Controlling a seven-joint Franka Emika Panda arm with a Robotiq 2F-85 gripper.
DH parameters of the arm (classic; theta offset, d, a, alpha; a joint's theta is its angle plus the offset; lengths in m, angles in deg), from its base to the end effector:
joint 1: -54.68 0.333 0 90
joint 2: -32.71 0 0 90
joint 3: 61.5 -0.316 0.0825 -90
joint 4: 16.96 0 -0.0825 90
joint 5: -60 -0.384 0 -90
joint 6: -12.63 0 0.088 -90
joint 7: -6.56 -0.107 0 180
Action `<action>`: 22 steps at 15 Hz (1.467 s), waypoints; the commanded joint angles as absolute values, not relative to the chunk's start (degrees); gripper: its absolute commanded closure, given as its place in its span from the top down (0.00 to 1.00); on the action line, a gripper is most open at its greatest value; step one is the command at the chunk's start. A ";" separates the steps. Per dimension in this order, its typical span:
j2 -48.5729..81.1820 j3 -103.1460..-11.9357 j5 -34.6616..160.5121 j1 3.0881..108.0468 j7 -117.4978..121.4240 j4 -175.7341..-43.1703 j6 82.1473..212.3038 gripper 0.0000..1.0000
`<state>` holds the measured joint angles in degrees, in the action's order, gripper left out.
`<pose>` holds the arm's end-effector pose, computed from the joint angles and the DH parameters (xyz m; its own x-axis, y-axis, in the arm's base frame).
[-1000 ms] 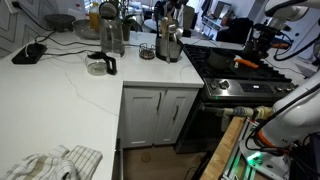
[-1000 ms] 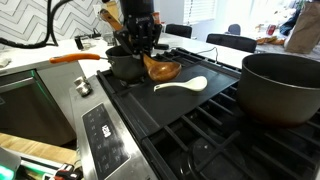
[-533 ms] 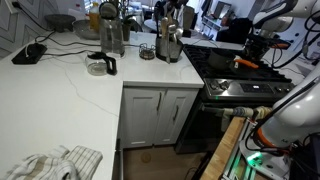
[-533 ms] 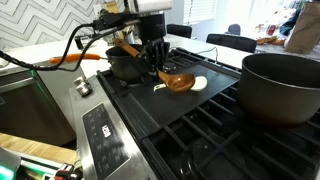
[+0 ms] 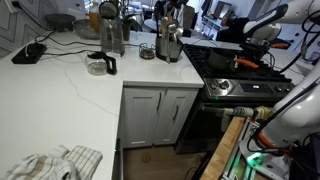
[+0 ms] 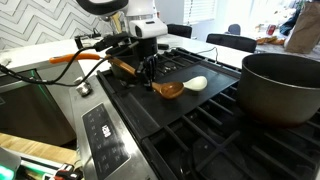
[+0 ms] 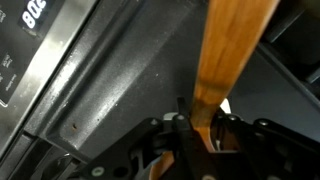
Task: Remove the brown serving spoon from the pot
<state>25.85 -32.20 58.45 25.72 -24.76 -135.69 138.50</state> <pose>0.3034 -0.4799 0.3824 -0.0043 -0.9993 0.0366 -0.9998 0.0050 0.0201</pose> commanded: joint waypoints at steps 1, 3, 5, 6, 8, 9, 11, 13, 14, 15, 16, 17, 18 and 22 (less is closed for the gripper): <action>25.73 -31.86 58.33 26.05 -24.54 -135.52 138.37 0.25; 25.88 -31.95 58.64 26.20 -24.40 -136.01 138.87 0.06; 26.03 -31.92 60.02 26.55 -24.68 -136.88 139.87 0.06; 26.04 -31.87 60.73 26.70 -24.65 -137.22 140.42 0.06; 26.10 -31.75 62.35 26.93 -24.39 -138.15 141.41 0.06; 26.12 -31.65 63.26 26.98 -24.33 -138.60 141.96 0.06; 26.33 -31.47 65.01 26.92 -24.05 -139.52 142.46 0.06; 26.47 -31.42 66.13 26.91 -24.02 -140.31 142.99 0.06; 26.60 -31.43 66.31 26.91 -24.03 -140.61 143.15 0.45; 26.66 -31.47 66.37 26.90 -23.91 -140.86 143.37 0.52; 26.78 -31.50 66.33 26.90 -23.85 -140.96 143.38 0.58; 26.92 -31.51 66.26 26.88 -23.79 -140.90 143.57 0.64; 27.19 -31.59 65.87 26.83 -23.31 -140.87 143.51 0.73; 30.12 -31.98 63.72 26.54 -18.92 -140.95 142.03 0.99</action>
<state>26.64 -32.11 65.05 26.61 -23.14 -139.21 141.87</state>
